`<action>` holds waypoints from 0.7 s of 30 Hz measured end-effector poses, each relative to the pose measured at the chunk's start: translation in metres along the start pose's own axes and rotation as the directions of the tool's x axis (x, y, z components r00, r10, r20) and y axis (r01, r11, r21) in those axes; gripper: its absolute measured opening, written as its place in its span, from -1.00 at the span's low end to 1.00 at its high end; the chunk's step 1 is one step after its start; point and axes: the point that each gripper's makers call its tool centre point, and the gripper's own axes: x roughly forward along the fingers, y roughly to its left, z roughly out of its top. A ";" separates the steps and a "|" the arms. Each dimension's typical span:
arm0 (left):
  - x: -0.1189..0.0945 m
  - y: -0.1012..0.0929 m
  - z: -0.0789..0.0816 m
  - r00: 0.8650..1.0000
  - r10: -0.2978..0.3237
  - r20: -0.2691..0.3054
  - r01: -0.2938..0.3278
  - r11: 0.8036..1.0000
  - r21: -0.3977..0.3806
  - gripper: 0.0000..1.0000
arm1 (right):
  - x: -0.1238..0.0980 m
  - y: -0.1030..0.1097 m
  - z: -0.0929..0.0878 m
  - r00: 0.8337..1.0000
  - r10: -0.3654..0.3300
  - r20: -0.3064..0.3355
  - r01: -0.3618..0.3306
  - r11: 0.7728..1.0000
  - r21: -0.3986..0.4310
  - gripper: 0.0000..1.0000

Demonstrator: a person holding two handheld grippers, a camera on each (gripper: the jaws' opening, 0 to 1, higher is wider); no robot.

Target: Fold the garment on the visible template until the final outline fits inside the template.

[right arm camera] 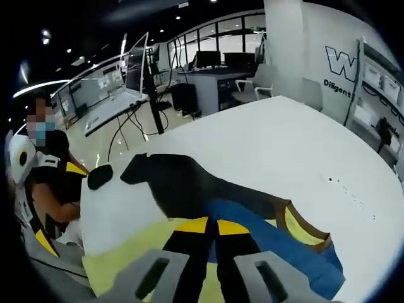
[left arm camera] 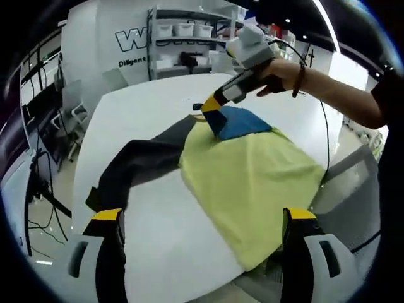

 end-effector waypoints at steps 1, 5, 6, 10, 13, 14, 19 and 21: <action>0.000 0.000 -0.001 1.000 0.000 -0.001 0.000 1.000 -0.003 0.99 | -0.001 0.001 0.001 1.000 0.004 0.001 -0.004 1.000 -0.006 -1.00; 0.001 0.000 -0.002 1.000 0.001 -0.004 -0.001 1.000 -0.002 0.99 | 0.006 0.001 -0.003 1.000 0.015 -0.019 -0.016 1.000 -0.025 -1.00; 0.001 -0.001 -0.001 1.000 -0.001 0.000 0.001 1.000 -0.004 0.99 | 0.008 0.002 -0.005 0.999 0.021 -0.026 -0.022 0.999 -0.025 -1.00; 0.001 -0.001 0.000 1.000 -0.004 0.001 0.004 1.000 0.001 0.99 | 0.021 0.004 -0.014 0.997 0.039 -0.064 -0.041 0.999 -0.027 -1.00; 0.000 -0.001 -0.001 1.000 -0.006 0.003 0.006 1.000 0.000 0.99 | 0.032 0.003 -0.015 0.997 0.037 -0.071 -0.039 0.999 -0.036 -1.00; 0.000 0.000 -0.001 1.000 -0.006 0.005 0.006 1.000 -0.002 0.99 | 0.035 0.002 -0.015 0.997 0.037 -0.070 -0.040 0.999 -0.037 -1.00; 0.003 0.001 -0.007 1.000 -0.016 -0.005 0.016 1.000 -0.007 0.99 | 0.053 -0.003 -0.014 0.997 0.034 -0.076 -0.035 0.999 -0.013 -1.00; 0.004 0.002 -0.008 1.000 -0.019 -0.005 0.019 1.000 -0.008 0.99 | 0.062 -0.007 -0.015 0.997 0.028 -0.078 -0.027 1.000 0.015 -1.00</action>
